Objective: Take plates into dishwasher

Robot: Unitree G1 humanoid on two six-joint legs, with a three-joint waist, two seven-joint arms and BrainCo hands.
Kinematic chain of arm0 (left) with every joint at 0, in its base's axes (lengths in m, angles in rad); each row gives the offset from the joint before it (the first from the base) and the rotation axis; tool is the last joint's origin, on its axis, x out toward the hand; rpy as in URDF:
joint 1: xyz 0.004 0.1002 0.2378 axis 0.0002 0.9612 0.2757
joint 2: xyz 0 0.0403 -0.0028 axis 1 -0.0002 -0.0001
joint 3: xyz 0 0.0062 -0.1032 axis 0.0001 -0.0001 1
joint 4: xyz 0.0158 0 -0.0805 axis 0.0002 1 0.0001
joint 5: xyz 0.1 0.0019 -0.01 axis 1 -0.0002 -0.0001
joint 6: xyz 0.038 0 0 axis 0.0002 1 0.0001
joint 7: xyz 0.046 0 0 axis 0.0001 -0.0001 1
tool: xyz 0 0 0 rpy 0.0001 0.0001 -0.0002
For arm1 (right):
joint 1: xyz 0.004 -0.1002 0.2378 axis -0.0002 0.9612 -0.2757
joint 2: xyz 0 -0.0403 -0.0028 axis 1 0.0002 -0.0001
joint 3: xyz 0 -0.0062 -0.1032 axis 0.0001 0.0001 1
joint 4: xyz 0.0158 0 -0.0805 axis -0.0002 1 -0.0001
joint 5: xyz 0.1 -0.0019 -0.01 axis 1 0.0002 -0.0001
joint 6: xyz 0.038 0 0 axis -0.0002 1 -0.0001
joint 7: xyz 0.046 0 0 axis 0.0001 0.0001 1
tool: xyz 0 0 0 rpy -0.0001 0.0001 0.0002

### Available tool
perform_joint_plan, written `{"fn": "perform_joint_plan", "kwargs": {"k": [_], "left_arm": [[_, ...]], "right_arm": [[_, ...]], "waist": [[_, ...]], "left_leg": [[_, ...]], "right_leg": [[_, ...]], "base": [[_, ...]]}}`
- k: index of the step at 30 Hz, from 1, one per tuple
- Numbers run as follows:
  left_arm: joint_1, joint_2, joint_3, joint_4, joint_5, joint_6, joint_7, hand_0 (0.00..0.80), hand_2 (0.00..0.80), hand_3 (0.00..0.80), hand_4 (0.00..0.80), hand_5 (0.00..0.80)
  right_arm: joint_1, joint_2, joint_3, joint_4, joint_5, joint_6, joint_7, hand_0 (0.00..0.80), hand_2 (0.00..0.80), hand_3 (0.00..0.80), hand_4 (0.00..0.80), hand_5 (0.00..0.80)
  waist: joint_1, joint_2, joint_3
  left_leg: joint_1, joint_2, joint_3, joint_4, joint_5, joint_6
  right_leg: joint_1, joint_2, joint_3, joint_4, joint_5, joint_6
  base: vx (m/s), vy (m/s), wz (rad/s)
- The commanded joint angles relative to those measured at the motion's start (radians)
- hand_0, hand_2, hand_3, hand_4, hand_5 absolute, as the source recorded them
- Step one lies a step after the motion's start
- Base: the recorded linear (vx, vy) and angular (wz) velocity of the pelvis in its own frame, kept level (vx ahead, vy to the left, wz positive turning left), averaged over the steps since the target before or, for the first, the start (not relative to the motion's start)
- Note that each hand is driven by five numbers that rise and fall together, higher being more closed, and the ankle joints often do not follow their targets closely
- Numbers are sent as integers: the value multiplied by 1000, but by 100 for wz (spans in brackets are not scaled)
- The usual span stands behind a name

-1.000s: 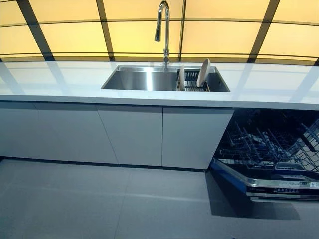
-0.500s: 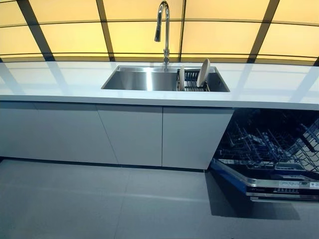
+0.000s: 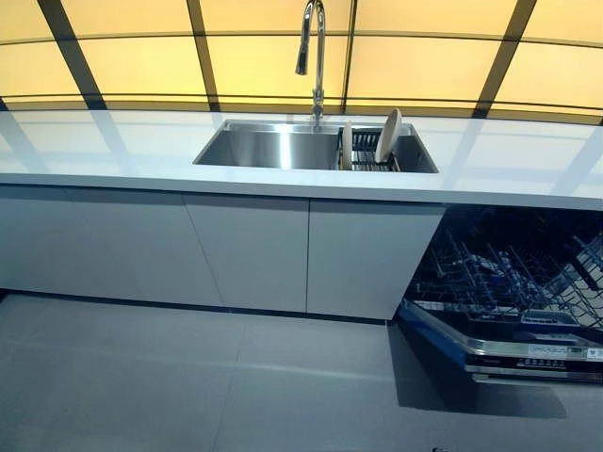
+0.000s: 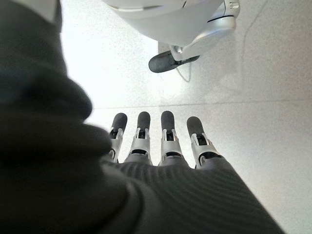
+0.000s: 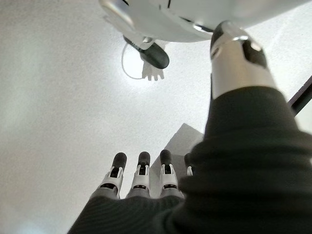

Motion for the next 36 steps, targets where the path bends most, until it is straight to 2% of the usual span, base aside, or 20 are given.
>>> {"fn": "perform_joint_plan", "kwargs": {"k": [1, 2, 3, 4, 7, 10, 11, 13, 15, 18, 19, 21, 23, 26, 28, 31, 32, 34, 35, 36], "left_arm": [[-50, -12, -4, 9, -1, -24, 3, 0, 0, 0, 0, 0], [-48, -14, 5, 8, -10, -28, 1, 0, 0, 0, 0, 0], [-43, -14, 8, 10, -15, -35, 2, 0, 0, 0, 0, 0], [-26, -16, 18, 15, -19, -47, 3, 0, 0, 0, 0, 0], [5, -15, 28, 19, -26, -54, 6, 0, 0, 0, 0, 0], [16, -16, 36, 20, -49, -37, 10, 0, 0, 0, 0, 0], [23, -20, 56, 23, -55, -33, 13, 0, 0, 0, 0, 0], [23, -16, 66, 25, -34, -41, 11, 0, 0, 0, 0, 0], [17, -8, 63, 33, -48, -49, 23, 0, 0, 0, 0, 0], [14, 0, 76, 29, -38, -45, 30, 0, 0, 0, 0, 0], [-3, 7, 71, 27, -31, -28, 20, 0, 0, 0, 0, 0], [-9, 8, 59, 29, -15, -23, 18, 0, 0, 0, 0, 0], [-15, 11, 50, 35, -7, -19, 15, 0, 0, 0, 0, 0], [-28, 22, 22, 32, 27, -16, 6, 0, 0, 0, 0, 0], [-34, 22, 10, 29, 35, -4, 15, 0, 0, 0, 0, 0], [-53, 15, -10, 31, 12, 18, 40, 0, 0, 0, 0, 0], [-62, 16, -13, 32, 11, 24, 45, 0, 0, 0, 0, 0], [-75, 17, -8, 45, 17, 16, 46, 0, 0, 0, 0, 0], [-82, 17, -3, 53, 11, 12, 48, 0, 0, 0, 0, 0], [-84, 18, 2, 52, 2, 14, 51, 0, 0, 0, 0, 0]], "right_arm": [[-95, -18, 41, -28, -51, 16, 28, 0, 0, 0, 0, 0], [-96, -27, 45, -25, -64, 25, 29, 0, 0, 0, 0, 0], [-96, -33, 47, -19, -63, 31, 28, 0, 0, 0, 0, 0], [-97, -40, 39, -3, -55, 35, 27, 0, 0, 0, 0, 0], [-93, -41, 20, 18, -82, 35, 49, 0, 0, 0, 0, 0], [-88, -51, 10, 28, -65, 47, 54, 0, 0, 0, 0, 0], [-87, -51, -1, 37, -67, 53, 52, 0, 0, 0, 0, 0], [-93, -46, -12, 50, -78, 56, 53, 0, 0, 0, 0, 0], [-91, -36, -22, 59, -66, 56, 47, 0, 0, 0, 0, 0], [-83, -18, -34, 62, -95, 42, 52, 0, 0, 0, 0, 0], [-91, -3, -33, 65, -86, 36, 39, 0, 0, 0, 0, 0], [-103, 2, -38, 63, -49, 32, 9, 0, 0, 0, 0, 0], [-111, 7, -43, 60, -36, 26, -19, 0, 0, 0, 0, 0], [-104, 8, -50, 46, -20, 26, -42, 0, 0, 0, 0, 0], [-97, 2, -48, 41, -19, 24, -41, 0, 0, 0, 0, 0], [-98, -15, -39, 45, 4, 26, -24, 0, 0, 0, 0, 0], [-96, -21, -43, 45, 4, 20, -21, 0, 0, 0, 0, 0], [-95, -23, -48, 41, 3, 10, -19, 0, 0, 0, 0, 0], [-98, -22, -52, 42, -16, 4, -16, 0, 0, 0, 0, 0], [-101, -22, -54, 41, -22, 3, -19, 0, 0, 0, 0, 0]], "waist": [[33, -93, 116], [48, -79, 135], [59, -62, 142], [83, -29, 156], [135, 12, 148], [153, 14, 131], [150, 10, 112], [149, 11, 93], [159, 8, 73], [167, -10, 44], [162, -22, 21], [160, -24, 2], [158, -31, -15], [135, -40, -35], [98, -33, -28], [39, -1, -3], [18, -4, 8], [-15, -29, 26], [-38, -26, 40], [-51, -20, 52]], "left_leg": [[-188, -122, 31, 470, -64, 124], [-267, -117, 32, 516, -16, 110], [-289, -125, 28, 466, 25, 96], [-295, -121, 31, 330, 102, 65], [-334, -95, 22, -5, 270, 9], [-357, -84, 44, -62, 283, 2], [-338, -82, 82, -60, 217, 26], [-319, -67, 120, -52, 207, 36], [-316, -68, 111, -11, 175, 51], [-301, -97, 97, 49, 123, 81], [-269, -120, 95, 46, 97, 109], [-247, -143, 77, 49, 76, 136], [-245, -168, 74, 52, 66, 157], [-217, -208, 62, 29, 55, 187], [-168, -217, 30, 15, 41, 186], [-62, -186, 6, -22, 33, 159], [-21, -181, -5, -36, 12, 151], [30, -196, -31, -41, -42, 141], [64, -185, -47, -25, -87, 133], [82, -176, -64, -9, -110, 135]], "right_leg": [[15, 19, 8, 106, -95, -83], [25, 35, 17, 117, -103, -91], [37, 52, 26, 116, -108, -89], [82, 81, 46, 105, -121, -75], [202, 111, 101, 52, -146, -46], [268, 95, 135, 42, -201, -33], [287, 66, 134, 56, -214, -17], [305, 38, 118, 64, -228, -1], [325, 7, 87, 79, -243, 11], [339, -33, 50, 86, -200, 35], [324, -63, 30, 103, -146, 57], [311, -82, 24, 137, -107, 66], [312, -77, 39, 181, -74, 69], [236, -60, 85, 360, 68, 88], [107, -54, 100, 408, 115, 82], [-65, -40, 51, 287, 48, 54], [-125, -56, 35, 185, 77, 60], [-217, -99, 41, 31, 207, 97], [-256, -98, 40, -78, 258, 113], [-286, -94, 64, -76, 253, 106]], "base": [[53, -106, -8], [110, -24, -11], [305, 52, -28], [405, 97, -41], [532, 120, -64], [438, 146, -69], [471, 209, 7], [412, 175, 15], [451, 150, -8], [392, 143, -9], [339, 150, -36], [408, 188, -16], [319, 144, -8], [304, 115, -2], [331, 49, 46], [384, -82, 29], [347, -219, 21], [425, -302, 32], [463, -270, 34], [405, -200, 33]]}}
